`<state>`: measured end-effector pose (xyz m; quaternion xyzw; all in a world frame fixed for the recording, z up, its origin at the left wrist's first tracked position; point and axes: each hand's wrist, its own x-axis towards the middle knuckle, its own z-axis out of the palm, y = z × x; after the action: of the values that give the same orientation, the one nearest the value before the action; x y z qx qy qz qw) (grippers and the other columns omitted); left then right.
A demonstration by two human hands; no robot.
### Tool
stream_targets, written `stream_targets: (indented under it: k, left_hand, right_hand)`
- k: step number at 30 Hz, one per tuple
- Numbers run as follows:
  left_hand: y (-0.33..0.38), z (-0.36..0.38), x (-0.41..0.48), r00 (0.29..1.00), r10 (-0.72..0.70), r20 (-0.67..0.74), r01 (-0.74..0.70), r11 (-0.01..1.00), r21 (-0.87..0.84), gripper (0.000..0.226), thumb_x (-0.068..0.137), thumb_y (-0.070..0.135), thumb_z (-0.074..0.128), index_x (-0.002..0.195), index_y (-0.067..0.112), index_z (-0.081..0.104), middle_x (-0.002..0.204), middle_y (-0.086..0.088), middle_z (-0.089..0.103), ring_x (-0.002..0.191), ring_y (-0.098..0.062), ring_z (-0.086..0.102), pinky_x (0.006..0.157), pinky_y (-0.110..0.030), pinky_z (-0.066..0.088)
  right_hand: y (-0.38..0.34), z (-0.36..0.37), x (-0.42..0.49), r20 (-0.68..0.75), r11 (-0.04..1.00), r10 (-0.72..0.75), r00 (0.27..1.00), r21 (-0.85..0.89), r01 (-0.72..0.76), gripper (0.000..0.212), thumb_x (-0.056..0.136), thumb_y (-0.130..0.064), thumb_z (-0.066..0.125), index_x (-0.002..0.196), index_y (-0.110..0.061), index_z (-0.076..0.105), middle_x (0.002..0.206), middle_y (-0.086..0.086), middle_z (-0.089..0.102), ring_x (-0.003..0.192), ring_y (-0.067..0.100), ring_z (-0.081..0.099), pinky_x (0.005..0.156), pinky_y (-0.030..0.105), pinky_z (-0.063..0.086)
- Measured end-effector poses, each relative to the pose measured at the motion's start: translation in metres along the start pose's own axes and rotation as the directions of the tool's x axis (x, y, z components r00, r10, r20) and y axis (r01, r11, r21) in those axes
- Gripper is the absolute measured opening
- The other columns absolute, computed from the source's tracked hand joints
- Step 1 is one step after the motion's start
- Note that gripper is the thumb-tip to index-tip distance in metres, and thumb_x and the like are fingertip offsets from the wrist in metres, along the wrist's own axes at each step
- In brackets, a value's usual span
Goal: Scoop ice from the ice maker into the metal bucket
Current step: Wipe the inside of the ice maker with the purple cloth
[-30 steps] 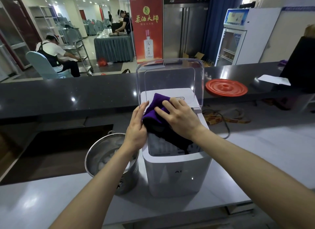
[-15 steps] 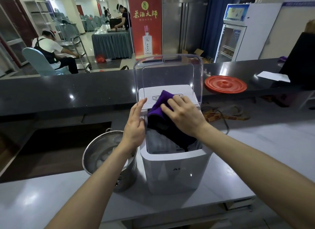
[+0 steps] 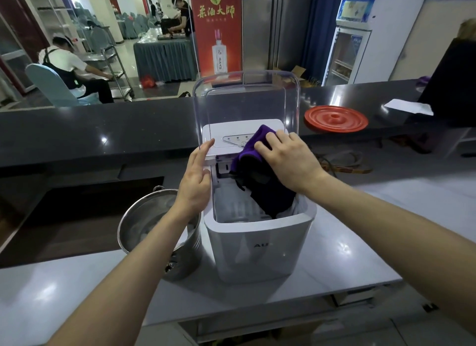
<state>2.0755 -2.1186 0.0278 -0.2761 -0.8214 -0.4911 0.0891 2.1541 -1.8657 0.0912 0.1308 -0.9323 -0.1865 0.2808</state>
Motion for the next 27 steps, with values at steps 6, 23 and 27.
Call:
stream_targets:
  k: [6,23,27]
  left_hand:
    - [-0.003,0.001,0.002,1.000,0.024,-0.010,-0.024,1.000,-0.018,0.082,0.096,-0.005,0.038,0.165,0.039,0.035,0.169,0.013,0.034,0.153,0.003,0.031,0.121,-0.010,0.021]
    - [0.001,0.000,0.000,1.000,0.030,-0.010,-0.030,0.999,-0.034,0.080,0.095,-0.007,0.037,0.165,0.030,0.037,0.168,0.006,0.036,0.155,-0.001,0.032,0.125,-0.015,0.021]
    - [0.004,0.001,-0.001,1.000,0.025,-0.018,-0.026,0.999,-0.021,0.080,0.098,-0.011,0.038,0.166,0.032,0.035,0.169,0.008,0.035,0.154,0.003,0.030,0.122,-0.010,0.019]
  right_hand:
    - [0.006,-0.021,-0.005,-0.271,0.966,-0.174,0.947,0.142,0.218,0.027,0.101,-0.021,0.065,0.122,-0.004,0.069,0.109,0.018,0.064,0.090,0.034,0.059,0.075,0.045,0.054]
    - [-0.022,0.022,0.007,0.137,0.682,-0.722,0.679,-0.024,0.731,0.046,0.106,-0.019,0.029,0.120,-0.018,0.073,0.134,0.001,0.056,0.110,0.027,0.050,0.090,0.042,0.041]
    - [-0.017,0.021,0.002,0.144,0.726,-0.680,0.719,-0.003,0.688,0.044,0.108,-0.019,0.030,0.114,-0.019,0.073,0.128,0.002,0.056,0.107,0.027,0.050,0.086,0.042,0.041]
